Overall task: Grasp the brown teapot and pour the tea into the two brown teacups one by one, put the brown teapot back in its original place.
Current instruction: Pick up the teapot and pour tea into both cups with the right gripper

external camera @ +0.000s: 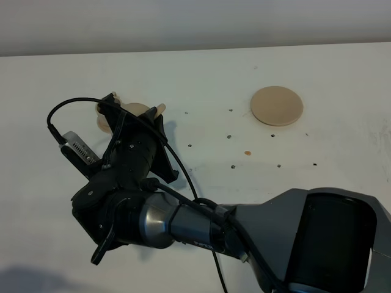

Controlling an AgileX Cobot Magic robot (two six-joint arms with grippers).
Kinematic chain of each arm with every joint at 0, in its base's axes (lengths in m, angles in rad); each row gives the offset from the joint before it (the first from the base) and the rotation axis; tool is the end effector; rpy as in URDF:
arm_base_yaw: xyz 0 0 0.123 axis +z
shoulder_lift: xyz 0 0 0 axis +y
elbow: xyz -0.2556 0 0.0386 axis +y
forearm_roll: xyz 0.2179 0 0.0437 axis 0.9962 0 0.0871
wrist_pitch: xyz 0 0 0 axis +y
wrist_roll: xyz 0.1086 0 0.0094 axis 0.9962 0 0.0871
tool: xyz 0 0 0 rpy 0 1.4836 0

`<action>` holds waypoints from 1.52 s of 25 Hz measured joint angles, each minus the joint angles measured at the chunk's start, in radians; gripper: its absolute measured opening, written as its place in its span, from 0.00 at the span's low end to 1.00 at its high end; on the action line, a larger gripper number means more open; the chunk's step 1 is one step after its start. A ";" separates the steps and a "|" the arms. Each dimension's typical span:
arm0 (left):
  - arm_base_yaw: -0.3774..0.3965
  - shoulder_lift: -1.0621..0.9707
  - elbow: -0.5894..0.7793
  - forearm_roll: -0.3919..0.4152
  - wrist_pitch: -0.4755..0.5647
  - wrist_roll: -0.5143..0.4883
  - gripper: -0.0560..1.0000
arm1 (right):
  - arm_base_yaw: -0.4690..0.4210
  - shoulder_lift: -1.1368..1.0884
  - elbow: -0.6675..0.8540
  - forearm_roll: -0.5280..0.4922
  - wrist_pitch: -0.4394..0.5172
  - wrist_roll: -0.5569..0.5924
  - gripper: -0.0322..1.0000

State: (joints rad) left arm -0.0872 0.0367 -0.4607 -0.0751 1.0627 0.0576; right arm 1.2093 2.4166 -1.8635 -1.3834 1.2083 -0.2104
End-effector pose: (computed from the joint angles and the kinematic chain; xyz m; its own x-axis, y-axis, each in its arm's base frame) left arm 0.0186 -0.0088 0.2435 -0.5178 0.0663 -0.8529 0.1535 0.9880 -0.0164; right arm 0.2533 0.3866 0.1520 0.0885 -0.8393 0.5364 -0.3189 -0.5340 -0.7830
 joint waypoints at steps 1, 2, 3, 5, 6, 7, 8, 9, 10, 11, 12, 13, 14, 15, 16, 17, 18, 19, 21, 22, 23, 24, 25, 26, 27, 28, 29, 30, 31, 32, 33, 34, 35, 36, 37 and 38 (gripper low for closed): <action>0.000 0.000 0.000 0.000 0.000 0.000 0.04 | 0.002 0.000 0.000 0.000 0.000 0.000 0.14; 0.000 0.000 0.000 0.000 0.000 0.000 0.04 | 0.003 0.000 0.000 0.000 0.000 0.000 0.14; 0.000 0.000 0.000 0.000 0.000 0.000 0.04 | 0.004 0.001 0.000 0.000 0.000 0.000 0.14; 0.000 0.000 0.000 0.000 0.000 0.000 0.04 | 0.007 0.009 0.000 -0.006 0.000 0.000 0.14; 0.000 0.000 0.000 0.000 0.000 0.000 0.04 | 0.008 0.014 0.000 -0.007 0.000 0.000 0.14; 0.000 0.000 0.000 0.000 0.000 0.000 0.04 | 0.010 0.018 0.000 -0.007 0.000 0.000 0.14; 0.000 0.000 0.000 0.000 0.000 0.000 0.04 | 0.012 0.022 0.000 -0.005 0.000 0.000 0.14; 0.000 0.000 0.000 0.000 0.000 0.000 0.04 | 0.013 0.026 0.000 -0.005 0.000 0.000 0.14; 0.000 0.000 0.000 0.000 0.000 0.000 0.04 | 0.013 0.027 0.000 -0.005 -0.001 0.000 0.14; 0.000 0.000 0.000 0.000 0.000 0.000 0.04 | 0.013 0.028 0.000 -0.007 -0.001 0.000 0.14; 0.000 0.000 0.000 0.000 0.000 0.000 0.04 | 0.013 0.028 0.000 -0.006 -0.001 0.000 0.14; 0.000 0.000 0.000 0.000 0.000 0.000 0.04 | 0.013 0.028 0.000 -0.009 -0.001 0.000 0.14; 0.000 0.000 0.000 0.000 0.000 0.000 0.04 | 0.013 0.028 0.000 -0.014 -0.001 0.000 0.14; 0.000 0.000 0.000 0.000 0.000 0.000 0.04 | 0.013 0.028 0.000 -0.016 -0.001 0.000 0.14; 0.000 0.000 0.000 0.000 0.000 0.000 0.04 | 0.013 0.028 0.000 -0.018 -0.001 0.000 0.14; 0.000 0.000 0.000 0.000 0.000 0.000 0.04 | 0.013 0.028 0.000 -0.020 -0.001 0.000 0.14; 0.000 0.000 0.000 0.000 0.000 0.000 0.04 | 0.013 0.028 0.000 -0.021 -0.001 0.000 0.14; 0.000 0.000 0.000 0.000 0.000 0.000 0.04 | 0.013 0.028 0.000 -0.022 -0.001 0.000 0.14; 0.000 0.000 0.000 0.000 0.000 0.000 0.04 | 0.013 0.028 0.000 -0.025 -0.001 0.000 0.14; 0.000 0.000 0.000 0.000 0.000 0.000 0.04 | 0.013 0.028 0.000 -0.029 -0.001 -0.001 0.14; 0.000 0.000 0.000 0.000 0.000 0.000 0.04 | 0.013 0.028 0.000 -0.031 -0.001 -0.005 0.14; 0.000 0.000 0.000 0.000 0.000 0.000 0.04 | 0.013 0.028 0.000 -0.033 -0.001 -0.010 0.14; 0.000 0.000 0.000 0.000 0.000 0.000 0.04 | 0.013 0.028 0.000 -0.035 -0.001 -0.016 0.14; 0.000 0.000 0.000 0.000 0.000 0.000 0.04 | 0.013 0.028 0.000 -0.037 -0.001 -0.021 0.14; 0.000 0.000 0.000 0.000 0.000 0.000 0.04 | 0.013 0.028 0.000 -0.037 -0.001 -0.026 0.14; 0.000 0.000 0.000 0.000 0.000 0.000 0.04 | 0.013 0.028 0.000 -0.039 -0.001 -0.033 0.14; 0.000 0.000 0.000 0.000 0.000 0.000 0.04 | 0.013 0.028 0.000 -0.039 -0.001 -0.040 0.14; 0.000 0.000 0.000 0.000 0.000 0.000 0.04 | 0.013 0.028 0.000 -0.039 -0.001 -0.046 0.14; 0.000 0.000 0.000 0.000 0.000 0.000 0.04 | 0.013 0.028 0.000 -0.039 -0.001 -0.049 0.14; 0.000 0.000 0.000 0.000 0.000 0.000 0.04 | 0.013 0.028 0.000 -0.039 -0.001 -0.051 0.14; 0.000 0.000 0.000 0.000 0.000 0.000 0.04 | 0.013 0.028 0.000 -0.043 -0.001 -0.052 0.14; 0.000 0.000 0.000 0.000 0.000 0.000 0.04 | 0.013 0.028 0.000 -0.044 -0.001 -0.052 0.14; 0.000 0.000 0.000 0.000 0.000 0.000 0.04 | 0.013 0.028 0.000 -0.047 -0.001 -0.053 0.14; 0.000 0.000 0.000 0.000 0.000 0.000 0.04 | 0.013 0.028 0.000 -0.050 -0.001 -0.053 0.14; 0.000 0.000 0.000 0.000 0.000 0.000 0.04 | 0.013 0.028 0.000 -0.052 -0.001 -0.053 0.14; 0.000 0.000 0.000 0.000 0.000 0.000 0.04 | 0.013 0.028 0.000 -0.058 -0.001 -0.053 0.14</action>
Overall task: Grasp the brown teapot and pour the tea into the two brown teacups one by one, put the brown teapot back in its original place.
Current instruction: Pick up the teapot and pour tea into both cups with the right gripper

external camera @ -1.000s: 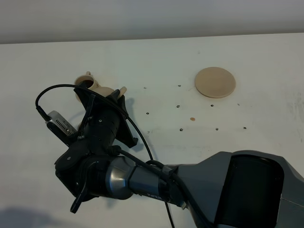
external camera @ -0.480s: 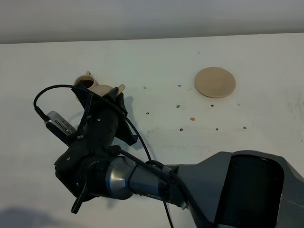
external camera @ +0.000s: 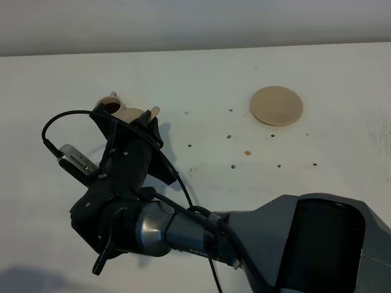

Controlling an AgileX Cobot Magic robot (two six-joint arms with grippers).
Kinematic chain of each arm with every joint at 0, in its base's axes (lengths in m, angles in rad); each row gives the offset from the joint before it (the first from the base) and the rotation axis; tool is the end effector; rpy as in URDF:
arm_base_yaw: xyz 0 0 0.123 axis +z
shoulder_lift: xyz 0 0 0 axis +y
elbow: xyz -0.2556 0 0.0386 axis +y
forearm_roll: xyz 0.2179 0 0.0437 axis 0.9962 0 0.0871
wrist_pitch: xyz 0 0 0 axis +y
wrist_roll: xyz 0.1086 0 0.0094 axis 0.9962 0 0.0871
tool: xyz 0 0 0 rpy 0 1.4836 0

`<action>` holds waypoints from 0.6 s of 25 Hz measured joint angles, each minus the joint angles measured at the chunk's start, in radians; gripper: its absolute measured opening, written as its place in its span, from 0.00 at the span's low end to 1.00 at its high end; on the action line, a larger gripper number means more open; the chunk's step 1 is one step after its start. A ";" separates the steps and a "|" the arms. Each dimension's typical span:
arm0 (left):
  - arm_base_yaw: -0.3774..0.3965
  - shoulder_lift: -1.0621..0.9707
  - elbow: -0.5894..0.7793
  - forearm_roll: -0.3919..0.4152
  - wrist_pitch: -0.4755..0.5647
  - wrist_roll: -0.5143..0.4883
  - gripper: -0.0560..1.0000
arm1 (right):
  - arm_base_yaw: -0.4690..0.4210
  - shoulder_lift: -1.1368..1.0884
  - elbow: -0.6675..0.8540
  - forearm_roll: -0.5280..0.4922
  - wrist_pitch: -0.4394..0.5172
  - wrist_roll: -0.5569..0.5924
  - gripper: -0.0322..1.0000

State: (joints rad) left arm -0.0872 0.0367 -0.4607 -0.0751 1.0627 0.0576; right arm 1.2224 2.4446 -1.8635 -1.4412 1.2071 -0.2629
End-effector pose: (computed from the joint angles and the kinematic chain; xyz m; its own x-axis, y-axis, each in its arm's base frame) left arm 0.0186 -0.0088 0.2435 -0.5178 0.0663 -0.8529 0.1535 0.9880 -0.0164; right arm 0.2502 0.3929 0.1445 0.1150 -0.7796 0.6156 -0.2610 -0.6217 -0.7385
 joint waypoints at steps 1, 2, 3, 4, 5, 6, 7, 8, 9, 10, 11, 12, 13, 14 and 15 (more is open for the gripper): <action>0.000 0.000 0.000 0.000 0.000 0.000 0.04 | 0.000 0.000 0.000 -0.006 0.000 0.000 0.14; 0.000 0.000 0.000 0.000 0.000 0.000 0.04 | 0.000 0.000 0.000 -0.010 0.000 0.000 0.14; 0.000 0.000 0.000 0.000 0.000 0.000 0.04 | 0.000 0.000 0.000 -0.011 0.000 0.000 0.14; 0.000 0.000 0.000 0.000 0.000 0.000 0.04 | 0.000 0.000 0.000 -0.011 0.000 0.000 0.14; 0.000 0.000 0.000 0.000 0.000 0.000 0.04 | 0.000 0.000 0.000 -0.011 0.000 0.000 0.14; 0.000 0.000 0.000 0.000 0.000 0.000 0.04 | 0.000 0.000 0.000 -0.012 0.000 0.000 0.14; 0.000 0.000 0.000 0.000 0.000 0.000 0.04 | 0.000 0.000 0.000 -0.012 0.000 0.000 0.14; 0.000 0.000 0.000 0.000 0.000 0.000 0.04 | 0.000 0.000 0.000 -0.014 0.000 -0.001 0.14; 0.000 0.000 0.000 0.000 0.000 0.000 0.04 | 0.000 0.000 0.000 -0.016 0.000 -0.003 0.14; 0.000 0.000 0.000 0.000 0.000 0.000 0.04 | 0.000 0.000 0.000 -0.017 0.000 -0.004 0.14; 0.000 0.000 0.000 0.000 0.000 0.000 0.04 | 0.000 0.000 0.000 -0.017 0.000 -0.007 0.14; 0.000 0.000 0.000 0.000 0.000 0.000 0.04 | 0.000 0.000 0.000 -0.017 0.000 -0.007 0.14; 0.000 0.000 0.000 0.000 0.000 0.000 0.04 | 0.000 0.000 0.000 -0.017 0.000 -0.007 0.14; 0.000 0.000 0.000 0.000 0.000 0.000 0.04 | 0.000 0.000 0.000 -0.017 0.000 -0.007 0.14; 0.000 0.000 0.000 0.000 0.000 0.000 0.04 | 0.000 0.000 0.000 -0.017 0.000 -0.007 0.14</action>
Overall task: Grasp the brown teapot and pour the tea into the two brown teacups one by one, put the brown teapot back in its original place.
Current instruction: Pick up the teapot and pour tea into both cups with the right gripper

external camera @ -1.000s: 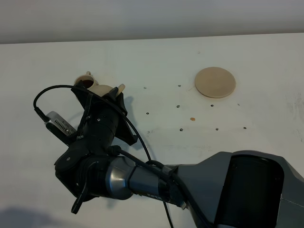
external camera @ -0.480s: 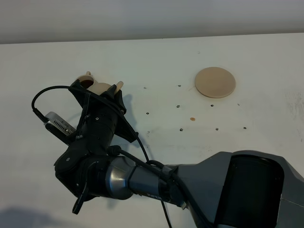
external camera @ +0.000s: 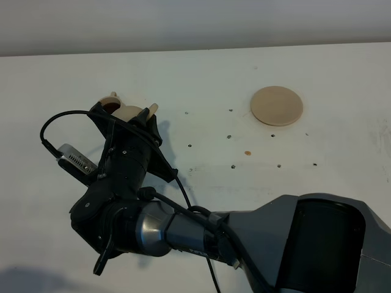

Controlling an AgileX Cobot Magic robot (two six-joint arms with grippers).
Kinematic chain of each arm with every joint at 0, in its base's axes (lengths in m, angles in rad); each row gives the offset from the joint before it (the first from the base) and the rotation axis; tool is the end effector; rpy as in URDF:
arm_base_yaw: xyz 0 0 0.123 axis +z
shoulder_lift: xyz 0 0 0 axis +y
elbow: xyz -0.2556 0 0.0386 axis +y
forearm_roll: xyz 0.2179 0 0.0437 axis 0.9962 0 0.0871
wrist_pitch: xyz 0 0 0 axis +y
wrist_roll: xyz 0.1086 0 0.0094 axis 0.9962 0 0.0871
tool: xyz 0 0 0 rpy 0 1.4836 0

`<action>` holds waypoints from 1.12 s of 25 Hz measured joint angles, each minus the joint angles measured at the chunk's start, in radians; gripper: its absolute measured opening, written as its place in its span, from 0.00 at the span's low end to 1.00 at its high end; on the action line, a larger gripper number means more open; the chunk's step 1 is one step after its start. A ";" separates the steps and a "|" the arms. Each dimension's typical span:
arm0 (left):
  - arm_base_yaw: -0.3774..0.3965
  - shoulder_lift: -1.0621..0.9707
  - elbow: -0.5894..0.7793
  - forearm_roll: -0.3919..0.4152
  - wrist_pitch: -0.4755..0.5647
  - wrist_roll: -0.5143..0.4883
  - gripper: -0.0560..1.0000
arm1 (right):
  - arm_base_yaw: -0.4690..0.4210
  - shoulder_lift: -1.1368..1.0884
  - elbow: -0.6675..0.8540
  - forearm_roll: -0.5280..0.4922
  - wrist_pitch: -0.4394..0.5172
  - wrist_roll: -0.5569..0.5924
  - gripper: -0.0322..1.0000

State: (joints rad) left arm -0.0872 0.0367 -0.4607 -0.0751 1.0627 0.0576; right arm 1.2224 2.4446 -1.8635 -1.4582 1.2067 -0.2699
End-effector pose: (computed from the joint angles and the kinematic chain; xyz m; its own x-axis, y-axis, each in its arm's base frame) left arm 0.0186 -0.0088 0.2435 -0.5178 0.0663 -0.8529 0.1535 0.9880 -0.0164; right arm 0.2507 0.3936 0.1459 0.1146 -0.7711 0.6263 -0.2447 -0.6329 -0.7345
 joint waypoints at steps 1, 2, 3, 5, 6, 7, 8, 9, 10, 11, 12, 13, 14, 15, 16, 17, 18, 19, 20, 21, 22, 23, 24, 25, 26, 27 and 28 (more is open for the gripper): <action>0.000 0.000 0.000 0.000 0.000 0.000 0.04 | 0.000 0.000 0.000 0.000 0.000 0.000 0.14; 0.000 0.000 0.000 0.000 0.000 0.000 0.04 | 0.000 0.000 0.000 0.000 0.000 0.000 0.14; 0.000 0.000 0.000 0.000 0.000 0.000 0.04 | 0.000 0.000 0.000 0.000 0.000 0.000 0.14; 0.000 0.000 0.000 0.000 0.000 0.000 0.04 | 0.000 0.000 0.000 -0.001 0.000 0.000 0.14; 0.000 0.000 0.000 0.000 0.000 0.000 0.04 | 0.000 0.000 0.000 -0.001 0.000 0.000 0.14; 0.000 0.000 0.000 0.000 0.000 0.000 0.04 | 0.000 0.000 0.000 -0.001 0.000 0.000 0.14; 0.000 0.000 0.000 0.000 0.000 0.000 0.04 | 0.000 0.000 0.000 -0.001 0.000 0.000 0.14; 0.000 0.000 0.000 0.000 0.000 0.000 0.04 | 0.000 0.000 0.000 -0.001 0.000 0.000 0.14; 0.000 0.000 0.000 0.000 0.000 0.000 0.04 | 0.000 0.000 0.000 -0.001 0.000 0.000 0.14; 0.000 0.000 0.000 0.000 0.000 0.000 0.04 | 0.000 0.000 0.000 -0.001 0.000 0.000 0.14; 0.000 0.000 0.000 0.000 0.000 0.000 0.04 | 0.000 0.000 0.000 -0.001 0.000 0.000 0.14; 0.000 0.000 0.000 0.000 0.000 0.000 0.04 | 0.000 0.000 0.000 -0.001 0.000 0.000 0.14; 0.000 0.000 0.000 0.000 0.000 0.000 0.04 | 0.000 0.000 0.000 -0.002 0.000 0.000 0.14; 0.000 0.000 0.000 0.000 0.000 0.000 0.04 | 0.000 0.000 0.000 -0.002 0.000 0.000 0.14; 0.000 0.000 0.000 0.000 0.000 0.000 0.04 | 0.000 0.000 0.000 -0.003 0.000 0.000 0.14; 0.000 0.000 0.000 0.000 0.000 0.000 0.04 | 0.000 0.000 0.000 -0.003 0.000 0.000 0.14; 0.000 0.000 0.000 0.000 0.000 0.000 0.04 | 0.000 0.000 0.000 -0.003 0.000 0.000 0.14; 0.000 0.000 0.000 0.000 0.000 0.000 0.04 | 0.000 0.000 0.000 -0.003 0.000 0.000 0.14; 0.000 0.000 0.000 0.000 0.000 0.000 0.04 | 0.000 0.000 0.000 -0.003 0.000 0.000 0.14; 0.000 0.000 0.000 0.000 0.000 0.000 0.04 | 0.000 0.000 0.000 -0.004 0.000 0.000 0.14; 0.000 0.000 0.000 0.000 0.000 0.000 0.04 | 0.000 0.000 0.000 -0.004 0.000 0.000 0.14; 0.000 0.000 0.000 0.000 0.000 0.000 0.04 | 0.000 0.000 0.000 -0.004 0.000 0.000 0.14; 0.000 0.000 0.000 0.000 0.000 0.000 0.04 | 0.000 0.000 0.000 -0.004 0.000 0.000 0.14; 0.000 0.000 0.000 0.000 0.000 0.000 0.04 | 0.000 0.000 0.000 -0.004 0.000 0.000 0.14; 0.000 0.000 0.000 0.000 0.000 0.000 0.04 | 0.000 0.000 0.000 -0.004 0.000 0.000 0.14; 0.000 0.000 0.000 0.000 0.000 0.000 0.04 | 0.000 0.000 0.000 -0.004 0.000 0.000 0.14; 0.000 0.000 0.000 0.000 0.000 0.000 0.04 | 0.000 0.000 0.000 -0.004 0.000 0.000 0.14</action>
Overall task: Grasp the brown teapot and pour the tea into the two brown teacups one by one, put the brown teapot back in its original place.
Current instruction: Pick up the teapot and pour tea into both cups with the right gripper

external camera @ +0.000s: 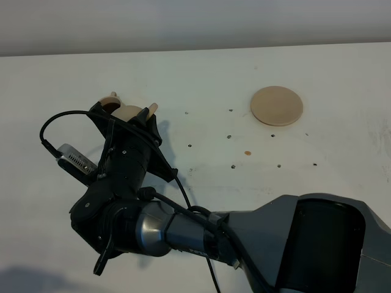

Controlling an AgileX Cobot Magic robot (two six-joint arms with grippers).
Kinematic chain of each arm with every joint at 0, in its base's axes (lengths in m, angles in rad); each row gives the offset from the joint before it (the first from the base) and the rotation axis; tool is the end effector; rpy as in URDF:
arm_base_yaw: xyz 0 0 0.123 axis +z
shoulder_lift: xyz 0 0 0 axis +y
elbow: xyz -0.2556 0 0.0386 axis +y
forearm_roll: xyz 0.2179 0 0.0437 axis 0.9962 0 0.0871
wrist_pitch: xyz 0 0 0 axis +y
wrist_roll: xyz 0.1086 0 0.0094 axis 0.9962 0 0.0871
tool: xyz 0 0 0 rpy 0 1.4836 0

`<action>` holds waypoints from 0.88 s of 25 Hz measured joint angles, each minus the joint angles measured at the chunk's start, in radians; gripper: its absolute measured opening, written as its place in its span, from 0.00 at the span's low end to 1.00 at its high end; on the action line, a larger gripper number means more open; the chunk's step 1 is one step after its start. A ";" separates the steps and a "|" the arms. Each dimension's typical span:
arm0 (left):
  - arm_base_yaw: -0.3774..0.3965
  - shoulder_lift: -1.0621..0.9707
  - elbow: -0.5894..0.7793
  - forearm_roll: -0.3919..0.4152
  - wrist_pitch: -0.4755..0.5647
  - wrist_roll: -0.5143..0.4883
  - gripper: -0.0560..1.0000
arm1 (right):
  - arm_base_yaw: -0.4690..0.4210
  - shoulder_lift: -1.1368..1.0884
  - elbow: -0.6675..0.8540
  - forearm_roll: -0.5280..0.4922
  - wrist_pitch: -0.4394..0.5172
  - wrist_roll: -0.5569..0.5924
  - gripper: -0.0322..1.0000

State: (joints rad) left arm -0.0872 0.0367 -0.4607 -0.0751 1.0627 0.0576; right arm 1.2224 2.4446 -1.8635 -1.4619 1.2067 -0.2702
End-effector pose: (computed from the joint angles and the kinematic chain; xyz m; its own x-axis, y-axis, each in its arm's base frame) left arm 0.0186 -0.0088 0.2435 -0.5178 0.0663 -0.8529 0.1535 0.9880 -0.0164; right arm 0.2508 0.3938 0.1463 0.1141 -0.7700 0.6277 -0.2413 -0.6344 -0.7344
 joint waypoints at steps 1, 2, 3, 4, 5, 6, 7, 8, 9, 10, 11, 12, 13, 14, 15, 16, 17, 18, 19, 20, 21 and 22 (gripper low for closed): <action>0.000 0.000 0.000 0.000 0.000 0.000 0.04 | 0.000 0.000 0.000 0.000 0.000 0.000 0.14; 0.000 0.000 0.000 0.000 0.000 0.000 0.04 | 0.000 0.000 0.000 0.000 0.000 0.000 0.14; 0.000 0.000 0.000 0.000 0.000 0.000 0.04 | 0.000 0.000 0.000 0.000 0.000 0.000 0.14; 0.000 0.000 0.000 0.000 0.000 0.000 0.04 | 0.000 0.000 0.000 0.000 0.000 0.000 0.14; 0.000 0.000 0.000 0.000 0.000 0.000 0.04 | 0.000 0.000 0.000 0.000 0.000 0.000 0.14; 0.000 0.000 0.000 0.000 0.000 0.000 0.04 | 0.000 0.000 0.000 0.000 0.000 0.000 0.14; 0.000 0.000 0.000 0.000 0.000 0.000 0.04 | 0.000 0.000 0.000 -0.002 0.000 0.000 0.14; 0.000 0.000 0.000 0.000 0.000 0.000 0.04 | 0.000 0.000 0.000 -0.003 0.000 0.000 0.14; 0.000 0.000 0.000 0.000 0.000 0.000 0.04 | 0.000 0.000 0.000 -0.003 0.000 0.000 0.14; 0.000 0.000 0.000 0.000 0.000 0.000 0.04 | 0.000 0.000 0.000 -0.004 0.000 0.000 0.14; 0.000 0.000 0.000 0.000 0.000 0.000 0.04 | 0.000 0.000 0.000 -0.004 0.000 0.000 0.14; 0.000 0.000 0.000 0.000 0.000 0.000 0.04 | 0.000 0.000 0.000 -0.004 0.000 0.000 0.14; 0.000 0.000 0.000 0.000 0.000 0.000 0.04 | 0.000 0.000 0.000 -0.004 0.000 0.000 0.14; 0.000 0.000 0.000 0.000 0.000 0.000 0.04 | 0.000 0.000 0.000 -0.004 0.000 0.000 0.14; 0.000 0.000 0.000 0.000 0.000 0.000 0.04 | 0.000 0.000 0.000 -0.004 0.000 0.000 0.14; 0.000 0.000 0.000 0.000 0.000 0.000 0.04 | 0.000 0.000 0.000 -0.004 0.000 0.000 0.14; 0.000 0.000 0.000 0.000 0.000 0.000 0.04 | 0.000 0.000 0.000 -0.004 0.000 0.000 0.14; 0.000 0.000 0.000 0.000 0.000 0.000 0.04 | 0.000 0.000 0.000 -0.004 0.000 0.000 0.14; 0.000 0.000 0.000 0.000 0.000 0.000 0.04 | 0.000 0.000 0.000 -0.004 0.000 0.000 0.14; 0.000 0.000 0.000 0.000 0.000 0.000 0.04 | 0.000 0.000 0.000 -0.005 0.000 0.000 0.14; 0.000 0.000 0.000 0.000 0.000 0.000 0.04 | 0.000 0.000 0.000 -0.005 0.000 0.000 0.14; 0.000 0.000 0.000 0.000 0.000 0.000 0.04 | 0.000 0.000 0.000 -0.005 0.000 -0.001 0.14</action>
State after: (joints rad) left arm -0.0872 0.0367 -0.4607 -0.0751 1.0627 0.0576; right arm 1.2224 2.4446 -1.8635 -1.4668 1.2067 -0.2710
